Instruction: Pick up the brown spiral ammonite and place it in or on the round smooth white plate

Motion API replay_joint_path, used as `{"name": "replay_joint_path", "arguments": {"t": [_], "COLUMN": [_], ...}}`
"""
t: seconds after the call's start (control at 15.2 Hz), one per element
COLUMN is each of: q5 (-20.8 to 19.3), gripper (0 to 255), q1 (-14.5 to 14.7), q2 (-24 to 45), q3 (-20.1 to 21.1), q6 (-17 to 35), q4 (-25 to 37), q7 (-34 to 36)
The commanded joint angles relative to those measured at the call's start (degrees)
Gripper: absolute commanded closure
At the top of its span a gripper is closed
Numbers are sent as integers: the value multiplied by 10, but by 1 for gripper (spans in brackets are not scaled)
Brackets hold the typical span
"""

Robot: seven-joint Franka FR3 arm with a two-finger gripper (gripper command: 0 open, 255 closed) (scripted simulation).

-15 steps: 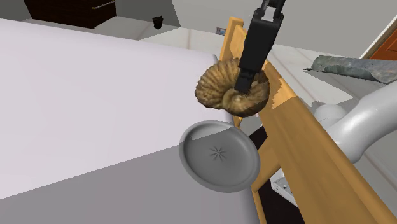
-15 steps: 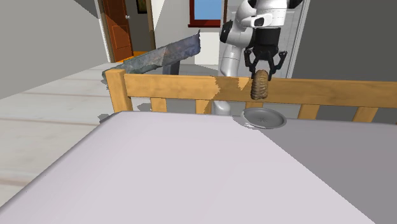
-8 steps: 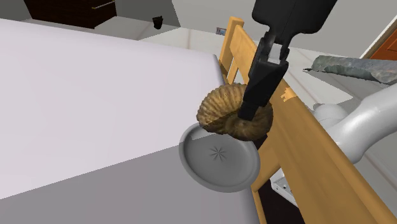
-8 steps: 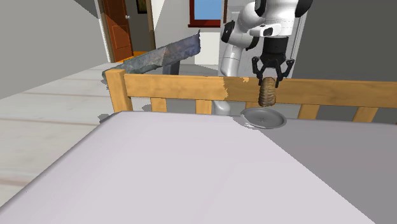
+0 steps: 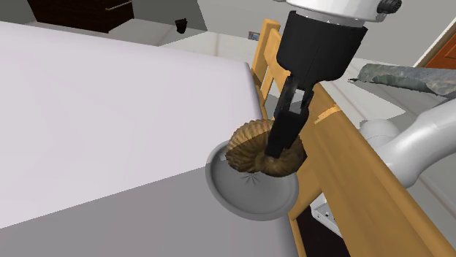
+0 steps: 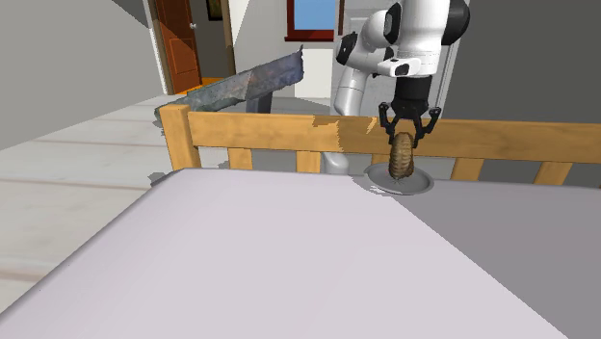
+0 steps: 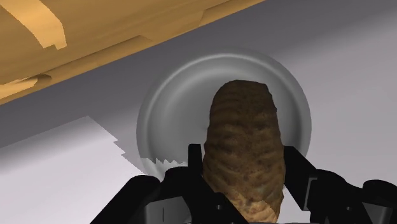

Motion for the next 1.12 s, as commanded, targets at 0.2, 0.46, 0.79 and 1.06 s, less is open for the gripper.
{"name": "replay_joint_path", "arguments": {"t": [0.2, 0.46, 0.79, 1.06], "q5": [6, 6, 6, 6], "gripper": [255, 255, 0, 0], "q1": [4, 3, 3, 3], "q2": [-9, -9, -9, -9], "q3": [4, 4, 4, 4], "q6": [33, 33, 33, 33], "q4": [-41, -41, -41, -41], "q7": [-4, -4, -4, -4]}}
